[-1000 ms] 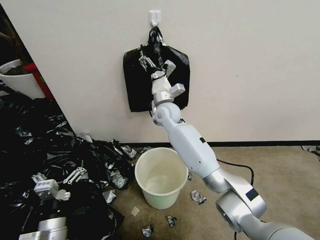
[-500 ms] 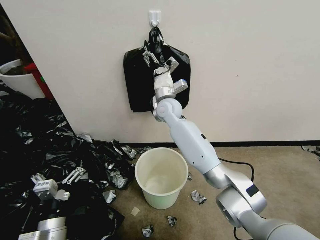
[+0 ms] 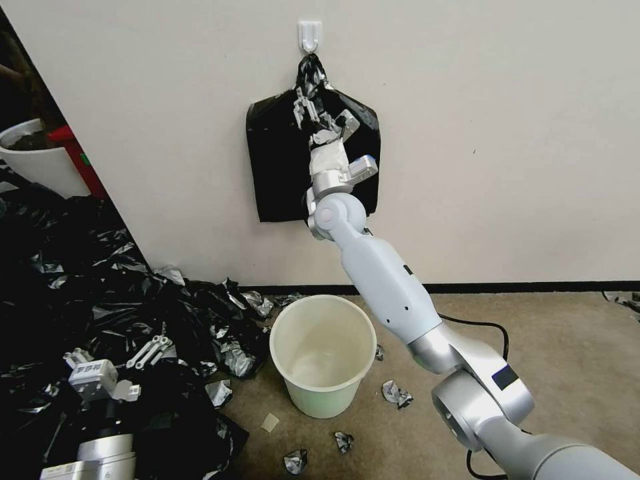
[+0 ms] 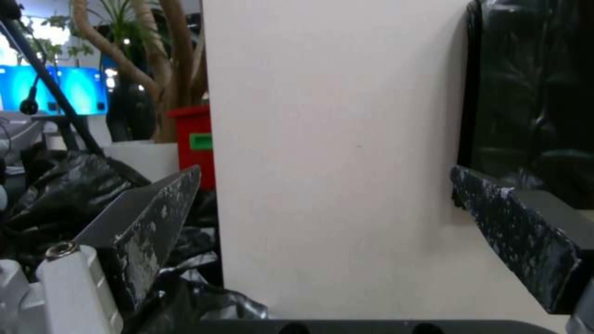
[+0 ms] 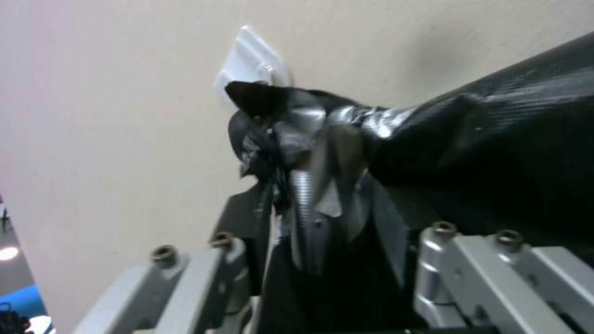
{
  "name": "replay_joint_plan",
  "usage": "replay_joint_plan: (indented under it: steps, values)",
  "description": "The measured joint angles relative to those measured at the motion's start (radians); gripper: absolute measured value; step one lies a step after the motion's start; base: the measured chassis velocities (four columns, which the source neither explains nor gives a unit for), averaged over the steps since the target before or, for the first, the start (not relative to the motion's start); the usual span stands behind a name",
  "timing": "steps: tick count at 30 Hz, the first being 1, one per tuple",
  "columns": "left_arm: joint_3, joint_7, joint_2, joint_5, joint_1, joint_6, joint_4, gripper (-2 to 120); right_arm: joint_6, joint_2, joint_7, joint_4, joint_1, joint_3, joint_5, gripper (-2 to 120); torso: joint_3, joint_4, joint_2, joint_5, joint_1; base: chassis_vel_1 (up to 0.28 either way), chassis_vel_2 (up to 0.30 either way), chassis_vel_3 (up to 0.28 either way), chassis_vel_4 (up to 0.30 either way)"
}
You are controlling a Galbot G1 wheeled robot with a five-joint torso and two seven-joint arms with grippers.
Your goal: Place a trash bag onto the trash bin.
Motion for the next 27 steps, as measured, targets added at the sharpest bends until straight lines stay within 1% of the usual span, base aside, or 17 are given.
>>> replay_joint_plan:
  steps: [1, 2, 3, 4, 5, 6, 7, 8, 9, 10, 11, 19, 22, 27]
  values:
    - [0.001, -0.002, 0.000, 0.004, 0.000, 0.000, 0.002, 100, 0.000, 0.000, 0.000, -0.005, 0.003, 0.003, 0.008, 32, 0.000, 0.0000, 0.000, 0.0000, 0.000, 0.000, 0.000, 0.000, 0.000]
    - [0.001, -0.003, 0.000, 0.005, 0.000, -0.001, 0.003, 100, 0.000, 0.000, 0.000, -0.005, 0.004, 0.004, 0.013, 29, 0.000, 0.0000, 0.000, 0.0000, 0.000, 0.000, 0.000, 0.000, 0.000]
    - [0.001, -0.003, 0.000, 0.005, 0.000, -0.001, 0.003, 100, 0.000, 0.000, 0.000, -0.005, 0.004, 0.004, 0.013, 29, 0.000, 0.0000, 0.000, 0.0000, 0.000, 0.000, 0.000, 0.000, 0.000]
    - [0.001, -0.006, 0.000, 0.006, 0.001, -0.001, 0.004, 100, 0.000, 0.000, 0.000, -0.006, 0.004, 0.005, 0.016, 25, 0.000, 0.0000, 0.000, 0.0000, 0.000, 0.000, 0.000, 0.000, 0.000]
    - [0.001, -0.013, 0.001, 0.007, 0.001, -0.002, 0.006, 100, 0.000, 0.000, -0.001, -0.005, 0.004, 0.006, 0.018, 19, 0.000, 0.0000, 0.000, 0.0000, 0.000, 0.000, 0.000, 0.000, 0.000]
    - [0.001, -0.013, 0.001, 0.007, 0.001, -0.002, 0.006, 100, 0.000, 0.000, -0.001, -0.005, 0.004, 0.006, 0.018, 19, 0.000, 0.0000, 0.000, 0.0000, 0.000, 0.000, 0.000, 0.000, 0.000]
    - [0.001, -0.016, 0.002, 0.008, 0.000, -0.003, 0.007, 100, 0.000, 0.000, -0.003, -0.005, 0.004, 0.006, 0.019, 15, 0.000, 0.0000, 0.000, 0.0000, 0.000, 0.000, 0.000, 0.000, 0.000]
    - [0.001, -0.019, 0.003, 0.009, 0.000, -0.003, 0.009, 100, 0.000, 0.000, -0.011, 0.000, 0.004, 0.007, 0.019, 7, 0.000, -0.0001, 0.000, 0.0000, 0.000, 0.000, 0.000, 0.000, 0.000]
    - [0.001, -0.019, 0.003, 0.009, 0.000, -0.003, 0.009, 100, 0.000, 0.000, -0.011, 0.000, 0.004, 0.007, 0.019, 7, 0.000, -0.0001, 0.000, 0.0000, 0.000, 0.000, 0.000, 0.000, 0.000]
    - [0.001, -0.020, 0.004, 0.009, 0.001, -0.004, 0.010, 100, 0.000, 0.000, -0.017, 0.003, 0.001, 0.007, 0.019, 2, 0.000, 0.0000, 0.000, 0.0000, 0.000, 0.000, 0.000, 0.000, 0.000]
    - [0.001, -0.021, 0.004, 0.009, 0.001, -0.004, 0.010, 100, -0.001, 0.000, -0.025, 0.006, -0.002, 0.006, 0.019, 0, 0.000, 0.0000, 0.000, 0.0000, 0.000, 0.000, 0.000, 0.000, 0.000]
    - [0.006, -0.022, 0.003, 0.011, -0.001, -0.008, 0.019, 100, 0.005, 0.000, -0.088, 0.024, -0.024, 0.007, 0.035, 0, 0.000, 0.0000, 0.000, 0.0000, 0.000, 0.000, 0.000, 0.000, 0.000]
    - [0.010, -0.022, 0.002, 0.014, -0.004, -0.014, 0.029, 100, 0.015, 0.000, -0.152, 0.045, -0.056, -0.001, 0.040, 0, 0.000, 0.0000, 0.000, 0.0000, 0.000, 0.000, 0.000, 0.000, 0.000]
    - [0.014, -0.022, 0.002, 0.016, -0.007, -0.016, 0.036, 100, 0.018, 0.000, -0.181, 0.066, -0.088, -0.006, 0.040, 0, 0.000, 0.0000, 0.000, 0.0000, 0.000, 0.000, 0.000, 0.000, 0.000]
